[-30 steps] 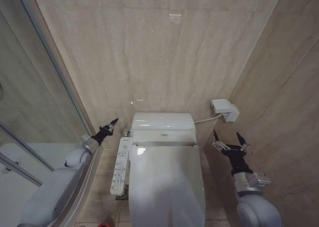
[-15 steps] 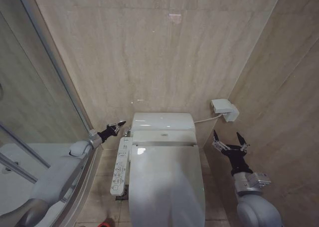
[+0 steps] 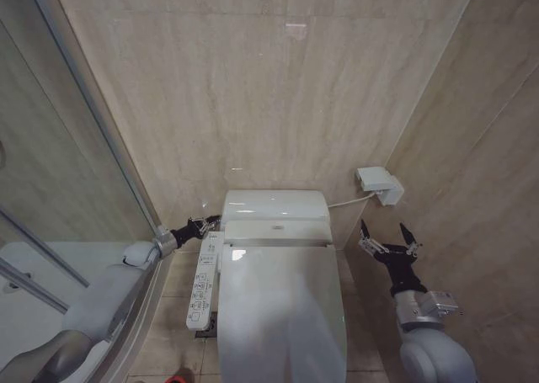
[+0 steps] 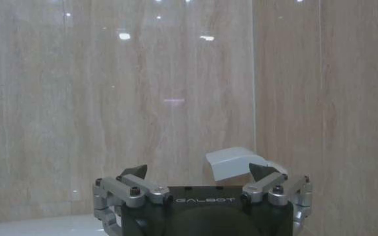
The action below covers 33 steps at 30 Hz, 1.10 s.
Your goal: Open the toilet lid, clean the toilet bowl with a toilet brush, close the toilet lid, and flush.
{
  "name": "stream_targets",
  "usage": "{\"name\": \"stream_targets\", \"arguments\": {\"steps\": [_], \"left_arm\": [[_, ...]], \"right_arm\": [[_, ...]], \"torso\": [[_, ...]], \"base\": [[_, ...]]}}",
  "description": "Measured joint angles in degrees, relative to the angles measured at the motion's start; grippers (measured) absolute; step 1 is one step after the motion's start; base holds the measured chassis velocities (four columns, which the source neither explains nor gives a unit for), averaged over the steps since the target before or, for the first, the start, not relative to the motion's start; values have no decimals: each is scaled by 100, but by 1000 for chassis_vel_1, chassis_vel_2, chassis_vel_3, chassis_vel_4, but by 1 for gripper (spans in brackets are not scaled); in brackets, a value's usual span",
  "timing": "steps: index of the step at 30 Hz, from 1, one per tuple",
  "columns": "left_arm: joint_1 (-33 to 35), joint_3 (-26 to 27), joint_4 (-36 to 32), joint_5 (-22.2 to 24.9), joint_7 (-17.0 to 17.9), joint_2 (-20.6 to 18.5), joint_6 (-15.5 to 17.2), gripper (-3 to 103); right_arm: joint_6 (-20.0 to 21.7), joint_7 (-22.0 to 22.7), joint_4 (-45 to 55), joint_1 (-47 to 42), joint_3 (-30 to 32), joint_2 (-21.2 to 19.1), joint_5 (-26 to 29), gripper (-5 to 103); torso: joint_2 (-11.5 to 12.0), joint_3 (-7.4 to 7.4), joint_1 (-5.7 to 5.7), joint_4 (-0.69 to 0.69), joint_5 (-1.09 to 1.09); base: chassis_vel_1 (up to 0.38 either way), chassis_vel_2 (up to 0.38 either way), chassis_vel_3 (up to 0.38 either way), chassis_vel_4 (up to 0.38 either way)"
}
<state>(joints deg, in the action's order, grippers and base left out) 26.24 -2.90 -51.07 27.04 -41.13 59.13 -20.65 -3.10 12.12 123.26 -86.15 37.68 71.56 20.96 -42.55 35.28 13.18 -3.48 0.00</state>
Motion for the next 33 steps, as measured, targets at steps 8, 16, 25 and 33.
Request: {"name": "stream_targets", "arguments": {"steps": [8,16,25,33], "left_arm": [[-9,128,229,-157,-41,48,-33,0],[-6,196,412,-197,-225,87,-44,0],[-65,200,642,-341,-432,150,-55,0],[-205,215,1022,-469,-523,294,-58,0]], "right_arm": [[0,0,0,0,0,0,0,100],[0,0,0,0,0,0,0,100],[0,0,0,0,0,0,0,100],[0,0,0,0,0,0,0,100]], "torso": [[0,-1,-1,-1,1],[0,-1,0,1,1],[-1,-1,-1,2,2],[0,1,0,2,1]], "base": [[0,0,0,0],[0,0,0,0],[0,0,0,0],[0,0,0,0]]}}
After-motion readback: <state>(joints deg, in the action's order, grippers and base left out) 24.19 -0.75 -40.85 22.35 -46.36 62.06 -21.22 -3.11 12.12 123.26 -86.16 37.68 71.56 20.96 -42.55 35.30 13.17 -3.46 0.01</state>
